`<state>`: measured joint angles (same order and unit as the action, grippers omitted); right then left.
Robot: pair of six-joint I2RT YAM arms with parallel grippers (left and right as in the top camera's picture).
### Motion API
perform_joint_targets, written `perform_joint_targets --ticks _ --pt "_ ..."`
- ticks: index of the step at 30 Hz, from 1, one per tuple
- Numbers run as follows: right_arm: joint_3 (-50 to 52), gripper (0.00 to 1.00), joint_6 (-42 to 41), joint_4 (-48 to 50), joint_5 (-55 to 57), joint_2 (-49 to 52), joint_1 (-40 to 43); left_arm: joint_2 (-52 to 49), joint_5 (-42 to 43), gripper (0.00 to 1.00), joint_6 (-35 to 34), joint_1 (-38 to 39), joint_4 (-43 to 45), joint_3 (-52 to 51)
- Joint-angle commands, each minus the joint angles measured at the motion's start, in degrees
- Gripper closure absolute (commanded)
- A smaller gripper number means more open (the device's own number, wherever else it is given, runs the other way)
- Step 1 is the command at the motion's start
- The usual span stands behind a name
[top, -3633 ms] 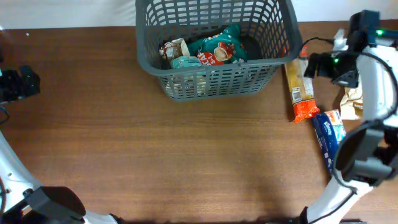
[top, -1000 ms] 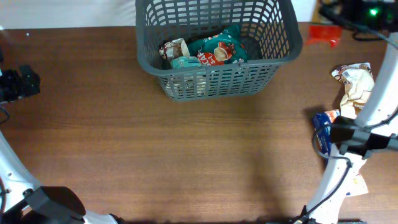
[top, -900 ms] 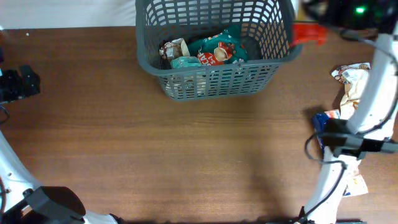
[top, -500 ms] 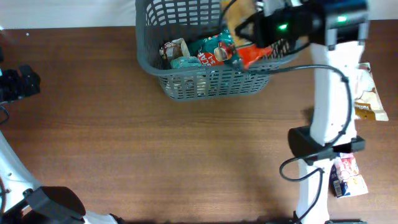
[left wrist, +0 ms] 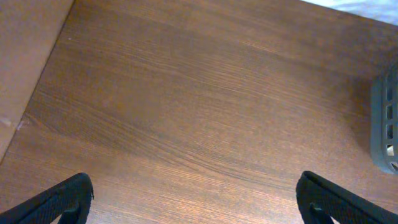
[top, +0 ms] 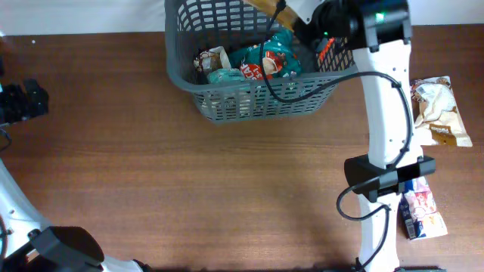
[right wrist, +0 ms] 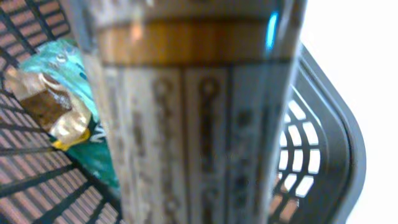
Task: Pack container
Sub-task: 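Lift the spaghetti pack with the right gripper and place it in the basket, then move the right gripper back to the brown-white rice bag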
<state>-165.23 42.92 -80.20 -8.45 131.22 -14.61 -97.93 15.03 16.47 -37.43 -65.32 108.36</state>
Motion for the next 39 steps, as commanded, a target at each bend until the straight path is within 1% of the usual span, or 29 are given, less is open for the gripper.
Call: perform_joint_targets --ticks 1,5,7,15,18,19,20,25,28,30,33,35,38,39 --pt "3.1 0.96 5.1 3.0 -4.2 -0.9 0.0 0.1 0.6 0.01 -0.5 -0.1 -0.1 -0.2" --pt "9.2 0.95 6.4 6.3 -4.2 -0.6 0.0 0.1 0.6 0.01 -0.5 -0.1 -0.1 -0.2" --pt "12.5 0.9 8.2 7.6 -4.2 -0.6 0.0 0.1 0.6 0.01 -0.5 -0.1 -0.1 -0.2" --pt "19.5 0.87 8.2 7.9 -3.8 -0.6 0.0 0.1 0.6 0.01 -0.5 -0.1 -0.1 -0.2" --pt "19.1 0.76 5.0 7.8 -3.8 -1.0 0.0 0.1 0.6 0.01 -0.5 -0.1 -0.1 -0.2" --pt "18.4 0.16 3.1 7.8 -3.8 -1.5 0.0 0.1 0.6 0.01 -0.5 -0.1 -0.1 -0.2" --pt "17.6 0.01 1.2 7.8 -3.8 -2.1 0.0 0.1 0.6 0.01 -0.5 -0.1 -0.1 -0.2" --pt "10.1 0.01 -8.4 7.8 -3.8 -7.2 0.0 0.1 0.6 0.01 -0.5 -0.1 -0.1 -0.2" --pt "5.7 0.01 -12.2 7.7 -3.5 -10.5 0.0 0.1 0.6 0.01 -0.5 -0.1 -0.1 -0.2" --pt "2.9 0.01 -15.6 7.6 0.7 -14.2 0.2 0.1 0.6 0.01 -0.5 -0.1 -0.1 -0.2" --pt "2.7 0.01 -18.8 7.5 5.8 -17.9 1.7 0.1 0.6 0.01 -0.5 -0.1 -0.1 -0.2" --pt "3.0 0.01 -21.2 7.4 6.4 -19.8 4.5 0.1 0.6 0.01 -0.5 -0.1 -0.1 -0.2" --pt "6.2 0.01 -24.7 7.2 6.3 -22.9 12.0 0.1 0.6 0.01 -0.5 -0.1 -0.1 -0.2" --pt "10.7 0.01 -27.3 8.3 6.3 -24.7 18.5 0.1 0.6 0.01 -0.5 -0.1 -0.1 -0.2"
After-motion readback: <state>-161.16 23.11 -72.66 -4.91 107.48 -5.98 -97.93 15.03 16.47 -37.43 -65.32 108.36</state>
